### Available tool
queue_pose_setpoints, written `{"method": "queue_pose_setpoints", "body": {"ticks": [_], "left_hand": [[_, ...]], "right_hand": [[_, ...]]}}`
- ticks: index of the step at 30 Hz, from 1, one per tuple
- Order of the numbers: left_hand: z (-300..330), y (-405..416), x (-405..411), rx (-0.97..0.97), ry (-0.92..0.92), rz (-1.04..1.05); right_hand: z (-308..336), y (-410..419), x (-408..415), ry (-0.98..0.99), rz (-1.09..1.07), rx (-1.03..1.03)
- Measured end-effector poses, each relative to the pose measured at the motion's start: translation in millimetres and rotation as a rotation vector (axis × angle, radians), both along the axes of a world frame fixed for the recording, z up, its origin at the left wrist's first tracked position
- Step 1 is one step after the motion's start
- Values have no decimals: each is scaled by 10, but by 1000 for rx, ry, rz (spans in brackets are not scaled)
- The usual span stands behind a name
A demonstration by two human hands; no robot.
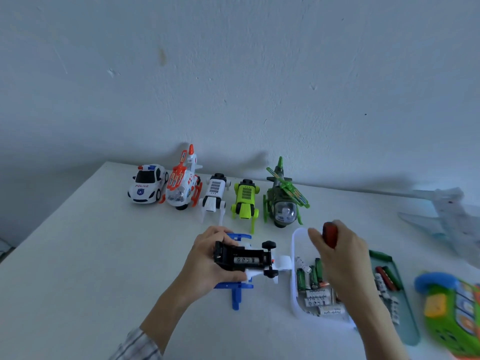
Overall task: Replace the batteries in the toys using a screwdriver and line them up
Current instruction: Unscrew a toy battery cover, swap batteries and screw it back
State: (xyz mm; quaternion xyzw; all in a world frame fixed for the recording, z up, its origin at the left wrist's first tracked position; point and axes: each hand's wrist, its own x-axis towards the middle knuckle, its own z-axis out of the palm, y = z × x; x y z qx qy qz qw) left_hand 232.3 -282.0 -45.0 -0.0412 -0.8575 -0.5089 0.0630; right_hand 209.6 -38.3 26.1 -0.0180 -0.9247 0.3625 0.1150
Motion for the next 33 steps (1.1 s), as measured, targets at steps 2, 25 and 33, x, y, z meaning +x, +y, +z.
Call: {"method": "queue_pose_setpoints", "body": {"ticks": [2,25,33], "left_hand": [[-9,14,11,-10,8,9],[9,80,36,-67,8,106],[35,90,36,-56,-2,122]], "right_hand": [[159,-125,113,243,23,-107],[-65,-736,-104,423,330,-387],[-135,-705,-185,398,370,-428]]}}
